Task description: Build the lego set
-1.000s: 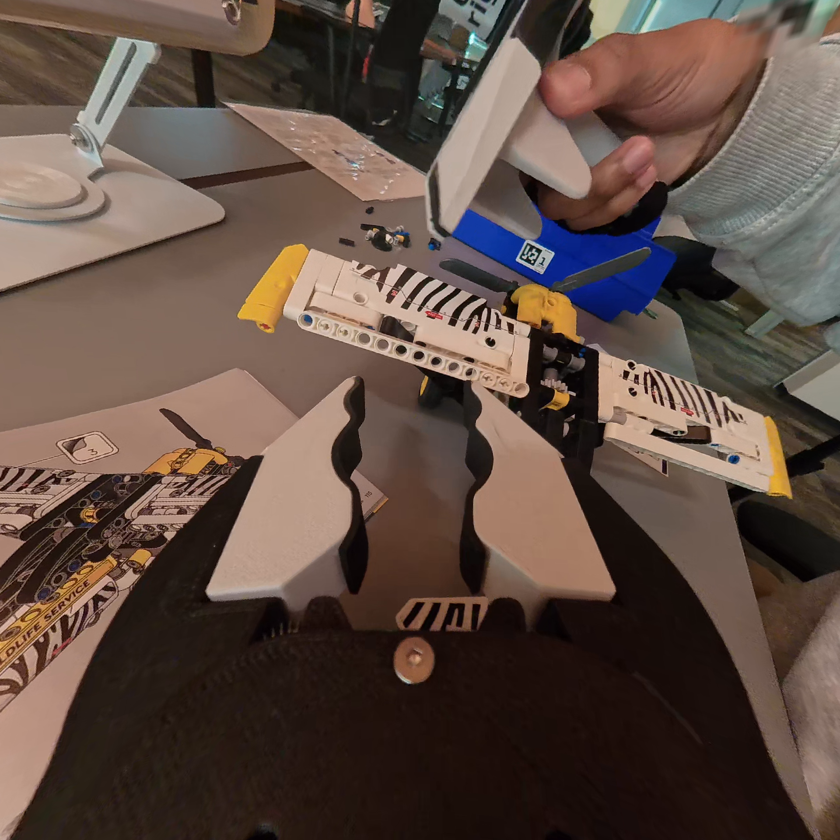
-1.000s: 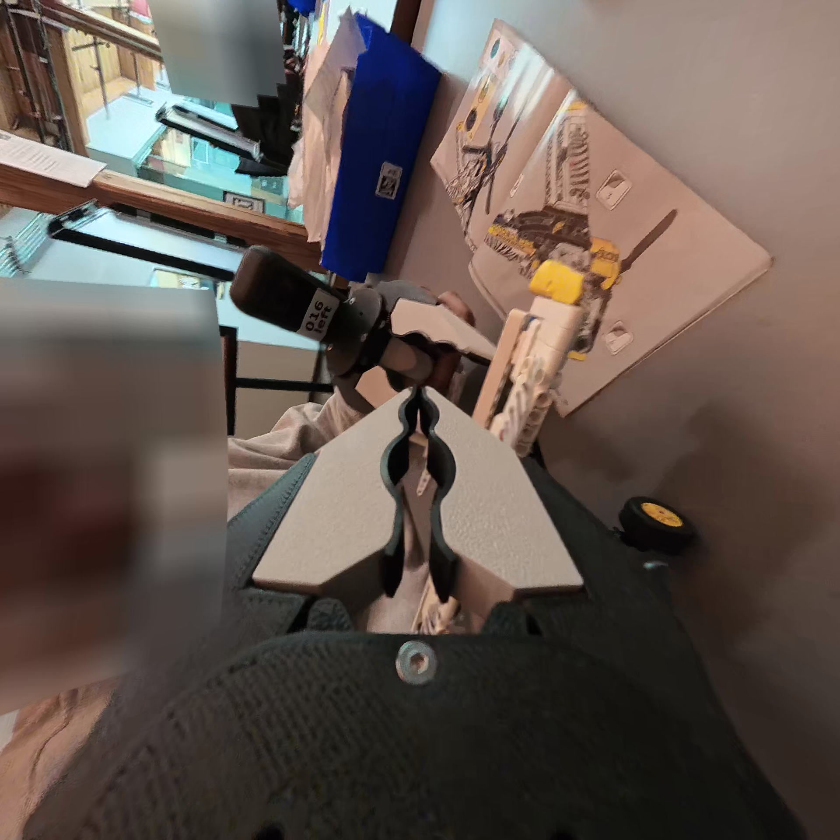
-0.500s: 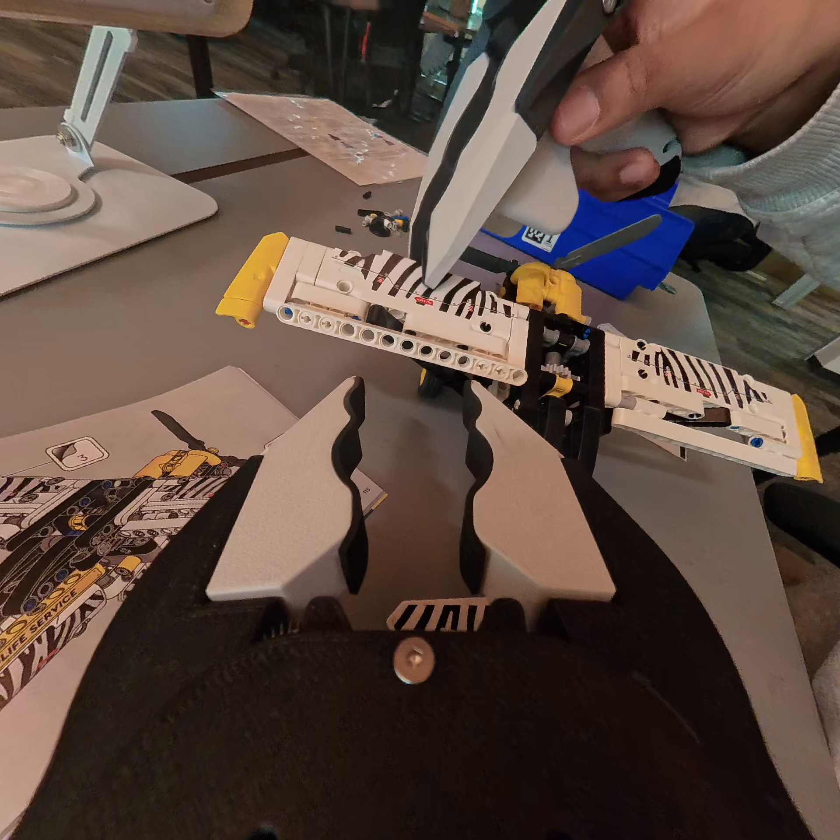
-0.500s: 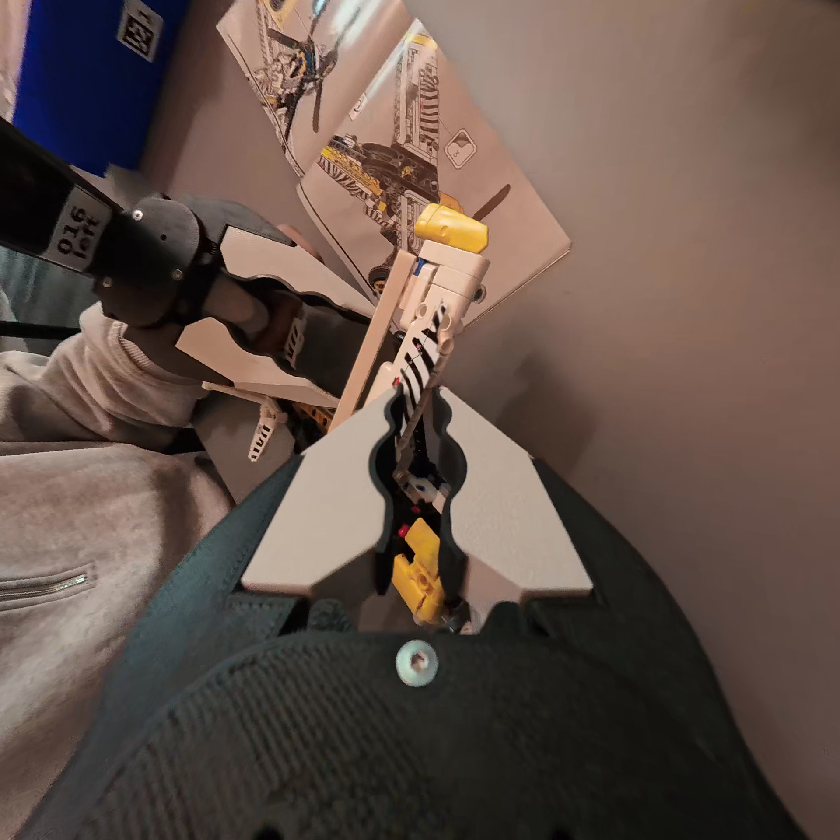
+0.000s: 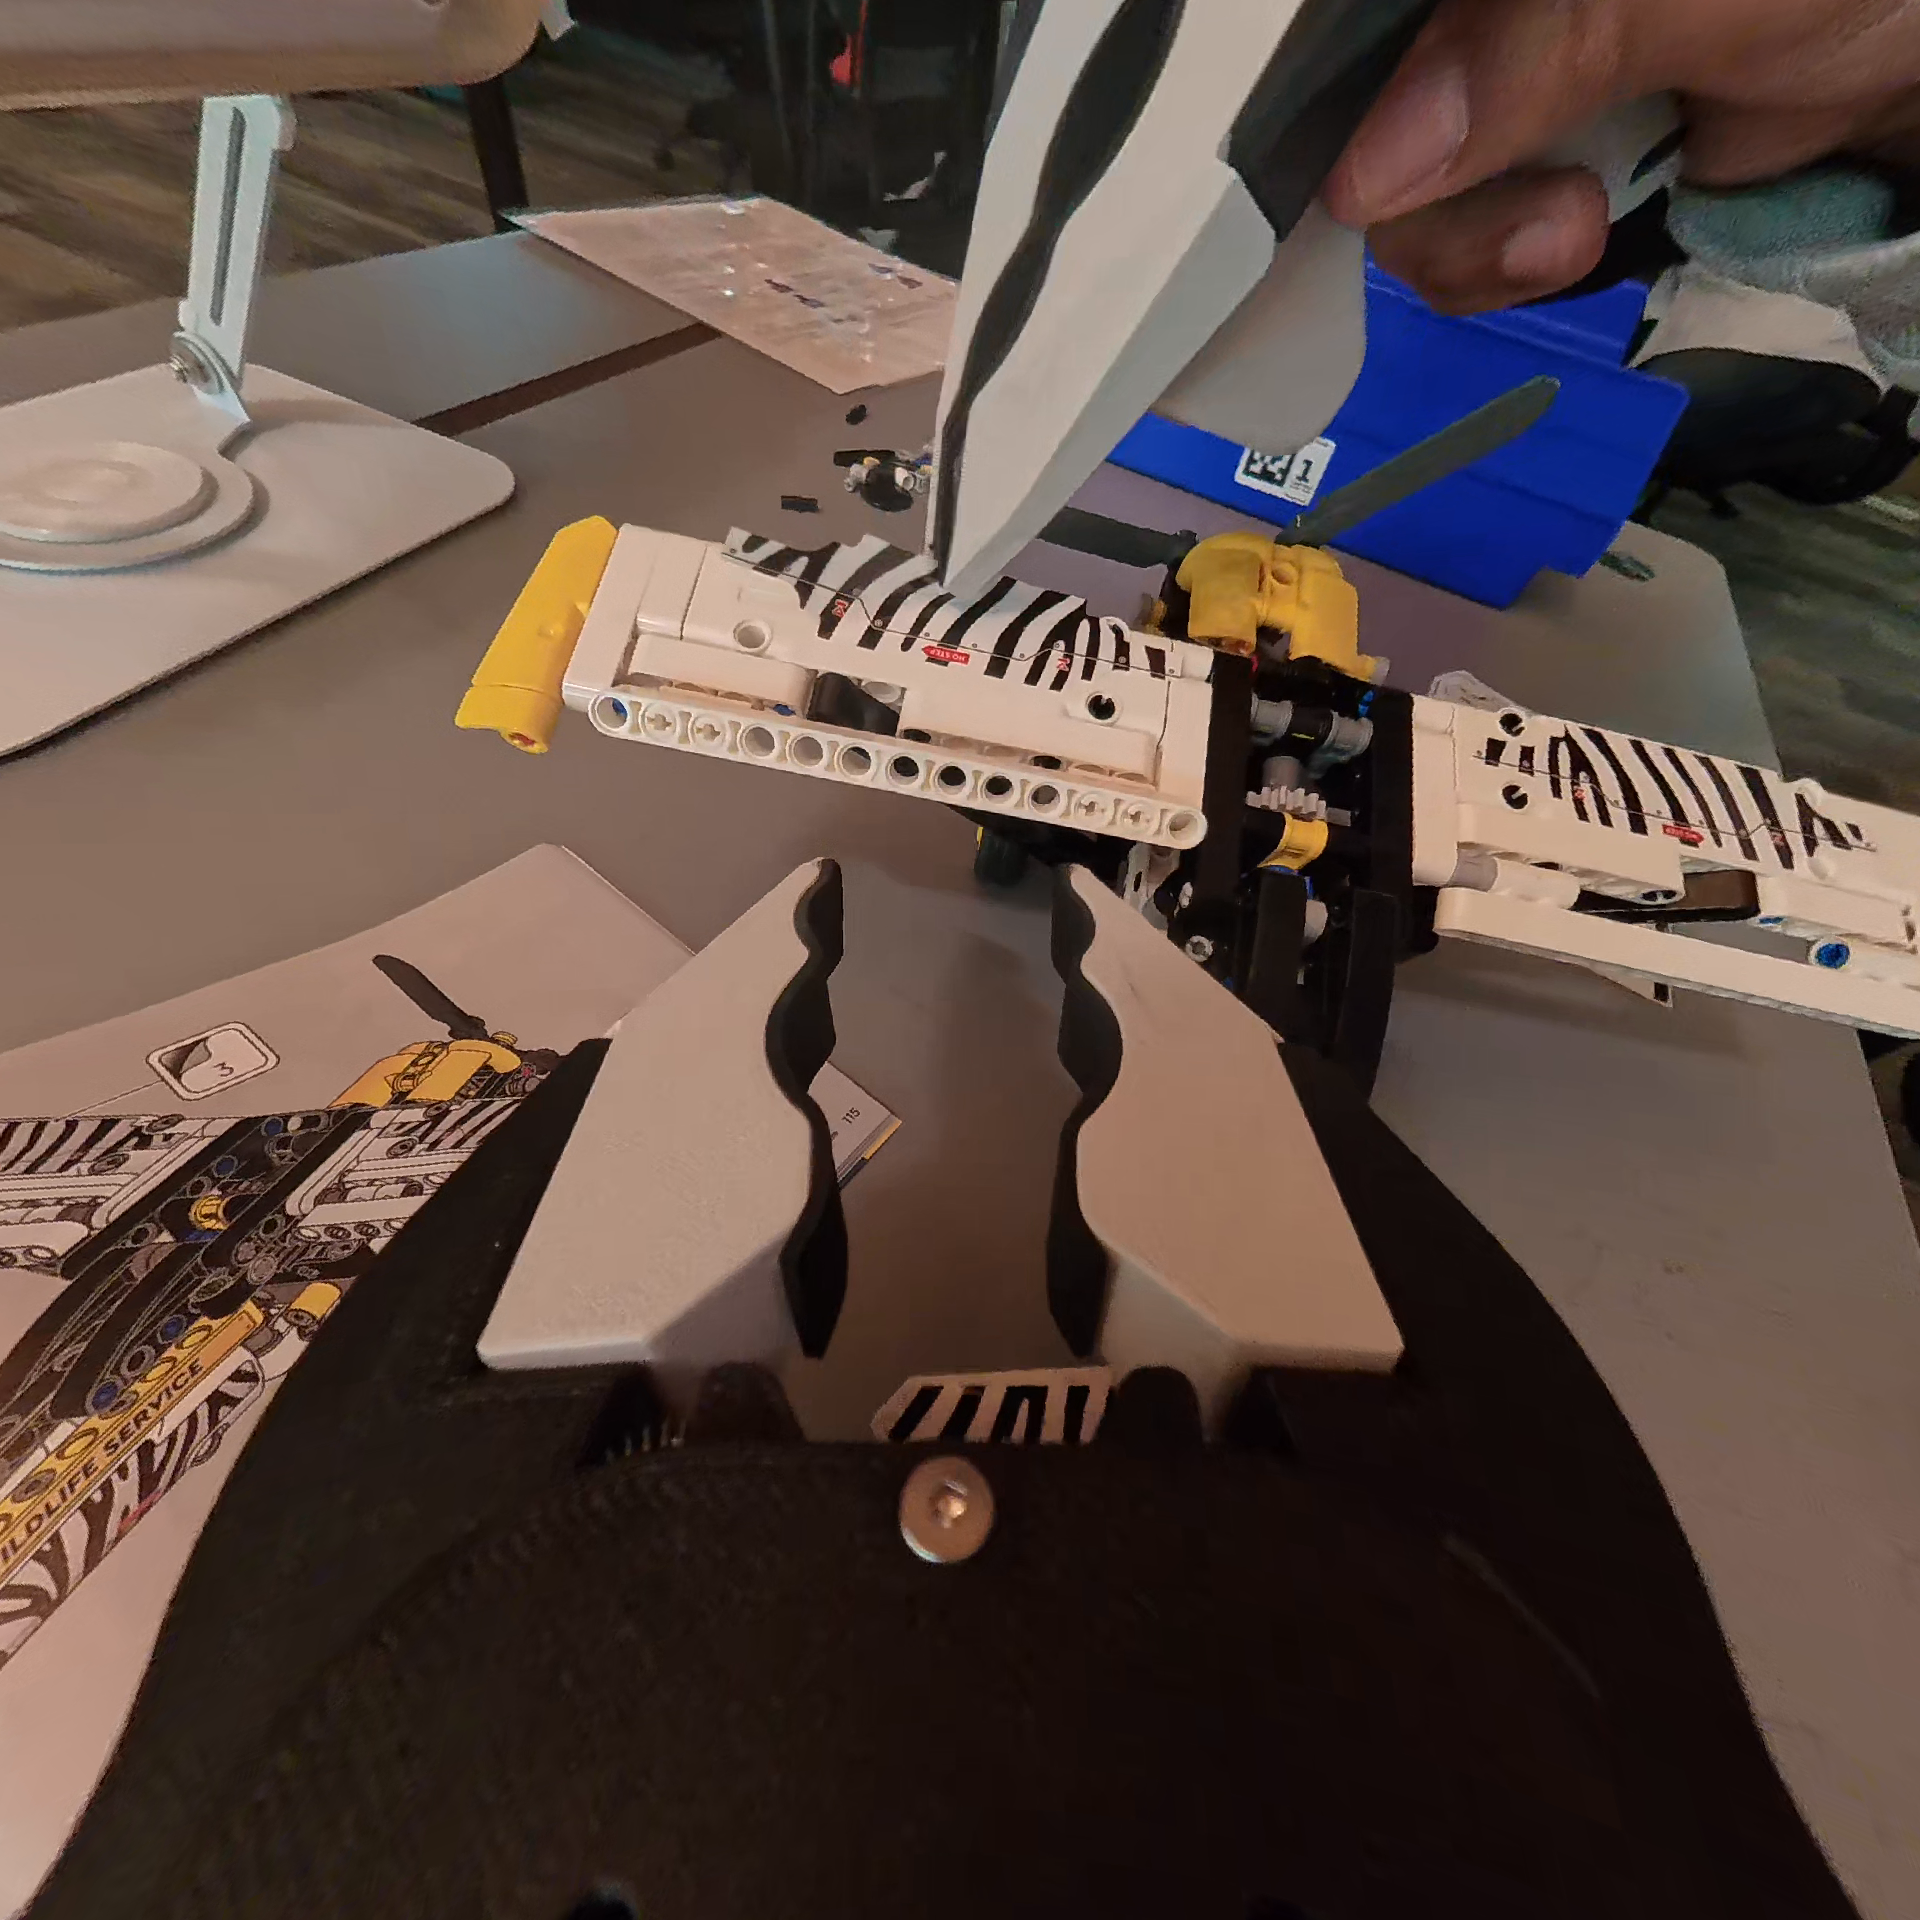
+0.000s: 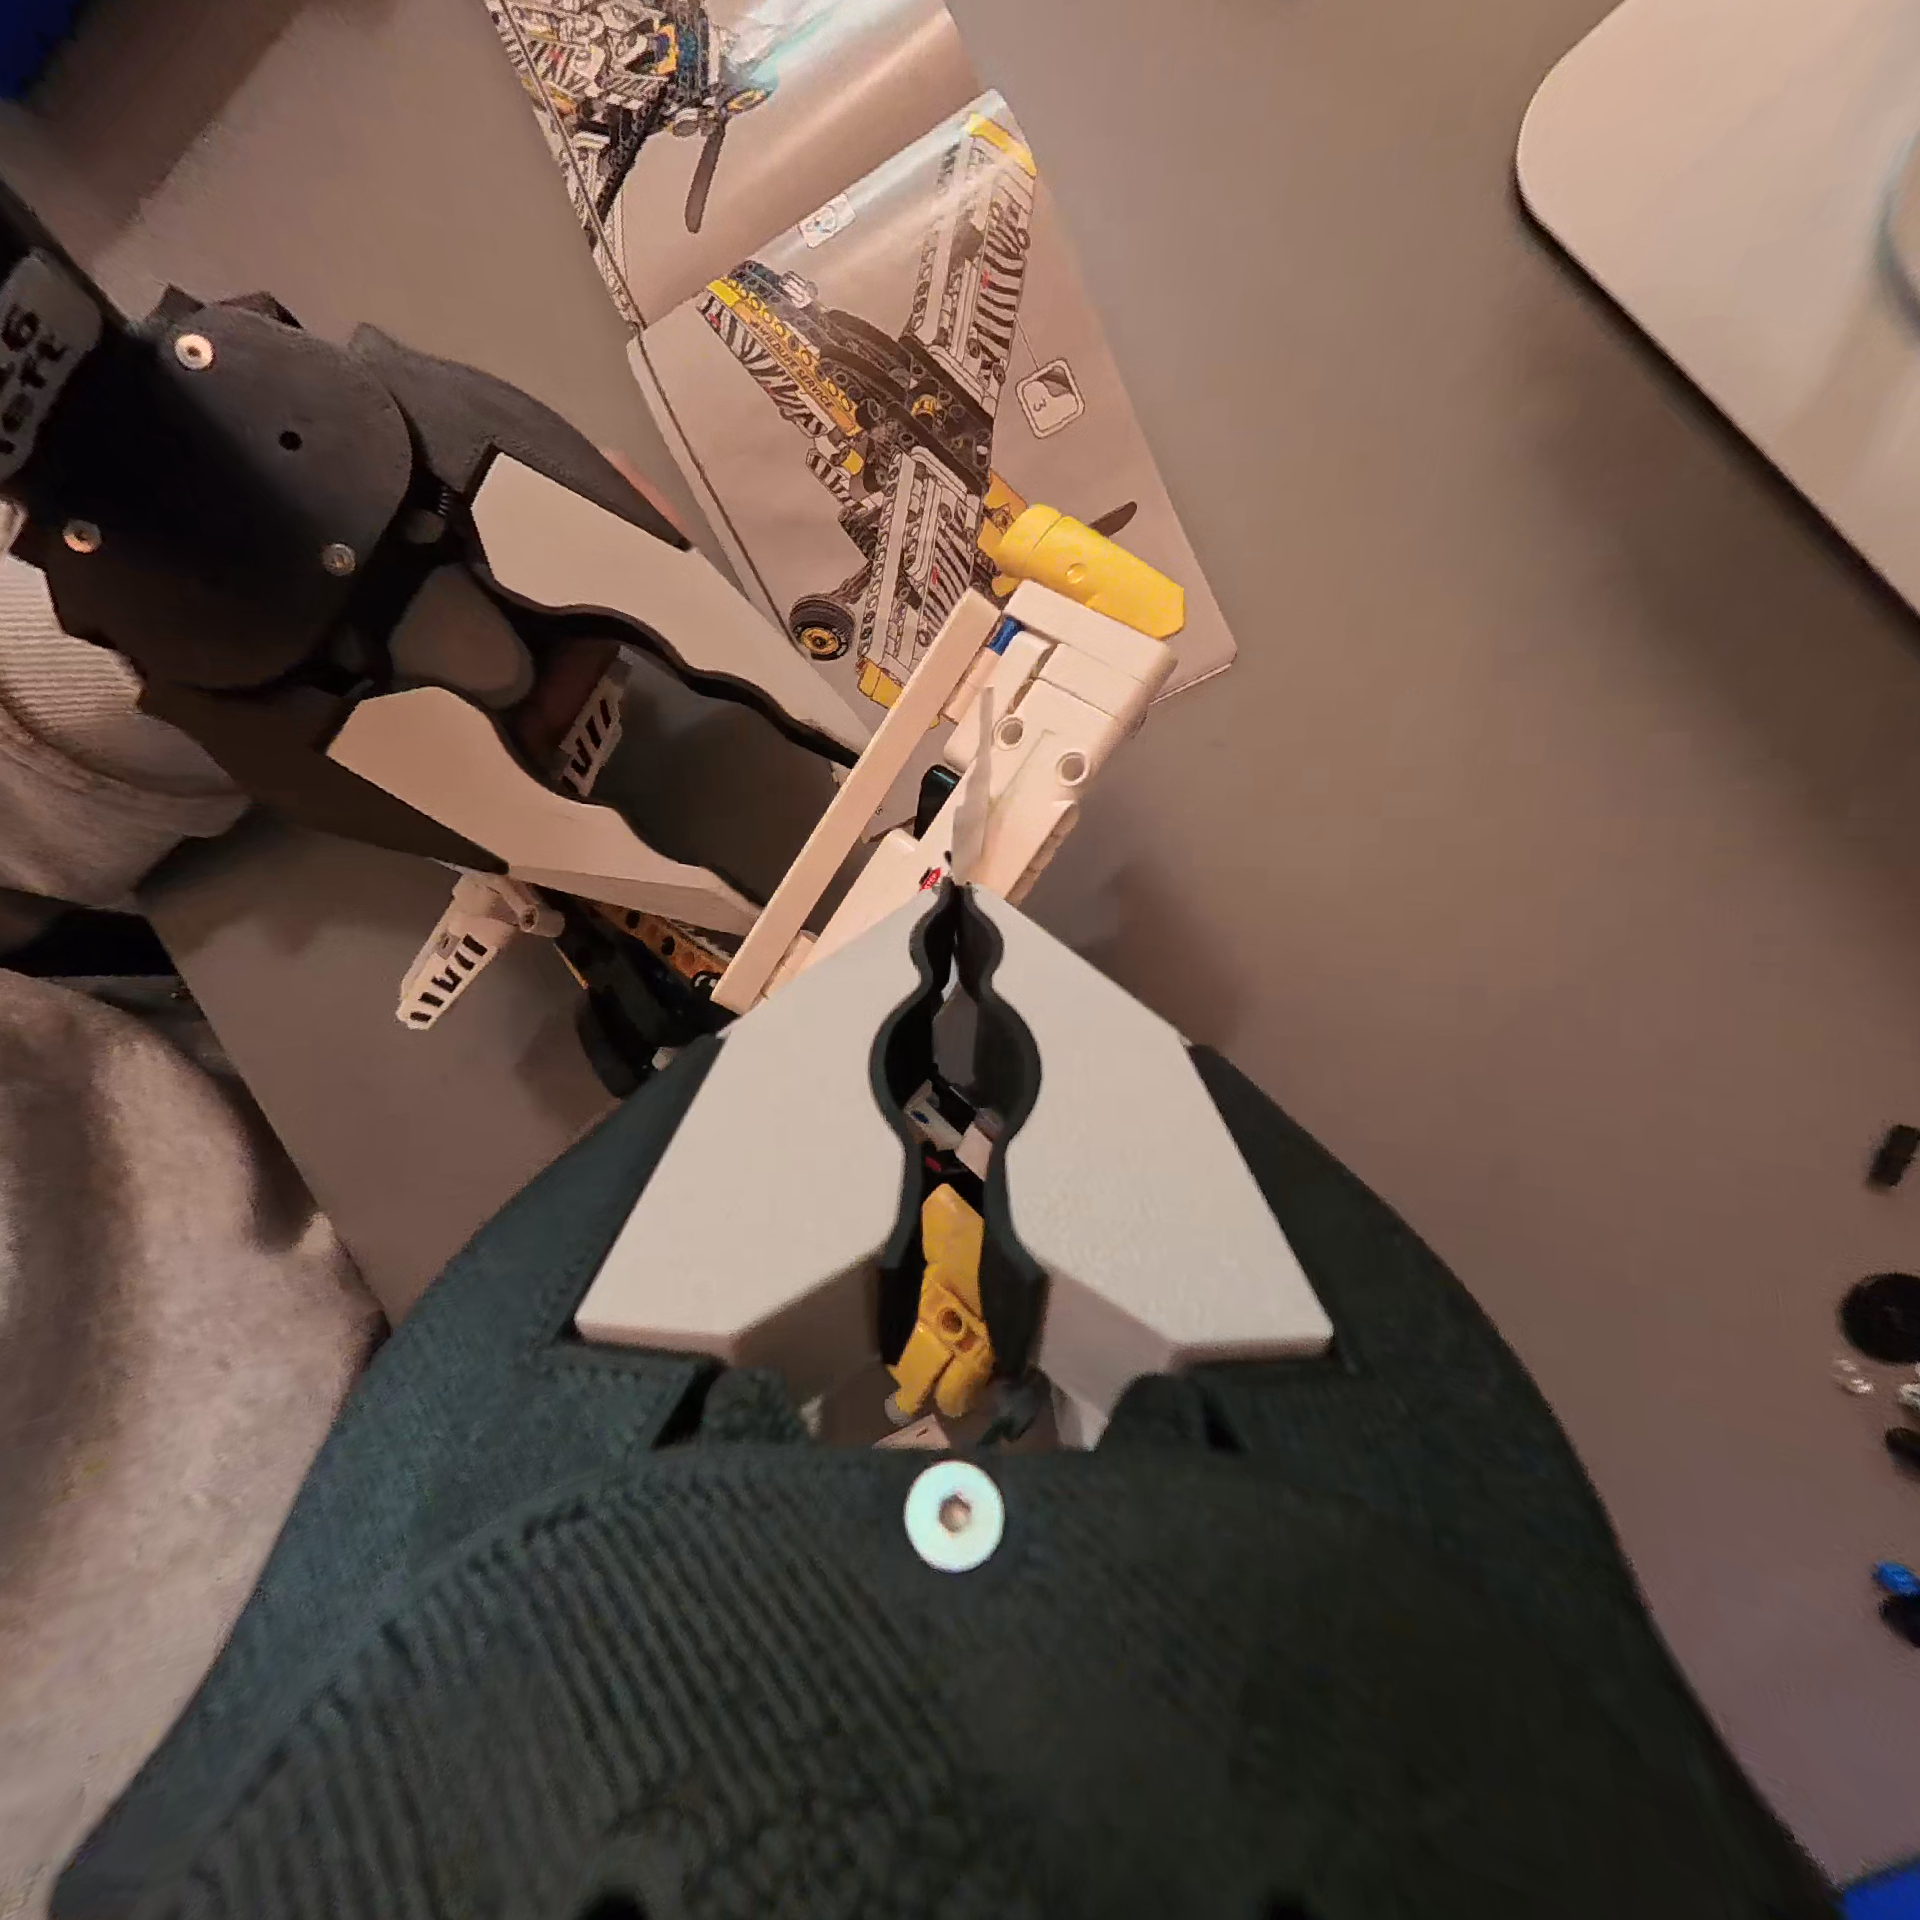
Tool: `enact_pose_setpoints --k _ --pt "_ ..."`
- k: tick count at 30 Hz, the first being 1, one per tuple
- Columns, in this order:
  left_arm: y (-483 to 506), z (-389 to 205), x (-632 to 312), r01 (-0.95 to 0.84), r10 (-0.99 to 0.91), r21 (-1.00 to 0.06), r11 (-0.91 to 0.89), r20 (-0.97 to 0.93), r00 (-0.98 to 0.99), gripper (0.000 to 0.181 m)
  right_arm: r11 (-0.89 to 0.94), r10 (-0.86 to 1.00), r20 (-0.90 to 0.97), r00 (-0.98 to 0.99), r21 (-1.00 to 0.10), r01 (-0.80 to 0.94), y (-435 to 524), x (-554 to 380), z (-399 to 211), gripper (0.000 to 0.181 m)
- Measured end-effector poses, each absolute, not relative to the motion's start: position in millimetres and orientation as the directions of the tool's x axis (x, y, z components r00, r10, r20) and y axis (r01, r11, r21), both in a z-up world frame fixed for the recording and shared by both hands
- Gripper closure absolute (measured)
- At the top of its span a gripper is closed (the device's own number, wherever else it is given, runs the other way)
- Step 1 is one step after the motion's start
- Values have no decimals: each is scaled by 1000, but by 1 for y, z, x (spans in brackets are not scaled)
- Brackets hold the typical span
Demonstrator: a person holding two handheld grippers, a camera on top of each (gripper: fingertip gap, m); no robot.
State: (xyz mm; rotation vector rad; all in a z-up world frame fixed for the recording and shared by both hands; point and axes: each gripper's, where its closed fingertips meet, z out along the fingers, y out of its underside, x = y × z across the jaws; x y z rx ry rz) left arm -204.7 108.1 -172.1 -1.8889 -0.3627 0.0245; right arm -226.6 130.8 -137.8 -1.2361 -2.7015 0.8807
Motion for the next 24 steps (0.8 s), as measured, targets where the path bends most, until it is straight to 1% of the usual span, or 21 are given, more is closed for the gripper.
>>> enact_pose_setpoints --k 1,5,11,13,18,24 --pt "108 -173 -205 237 263 -924 -301 159 952 143 530 697 -181 -694 -522 669 130 -226 -137 181" --pt "108 -174 -205 236 265 -921 -309 155 952 146 513 678 -218 -702 -544 664 126 -222 -134 181" --pt "108 -176 -204 225 263 -918 -326 141 954 148 448 634 -322 -703 -588 674 124 -217 -130 181" --pt "108 -178 -204 223 266 -917 -332 135 954 149 460 618 -311 -723 -602 652 123 -215 -130 181" --pt "108 -180 -205 223 273 -912 -344 130 953 151 531 580 -214 -786 -632 564 120 -212 -129 181" --pt "109 -179 -204 210 271 -915 -343 118 955 155 487 548 -257 -796 -675 554 118 -208 -126 181"
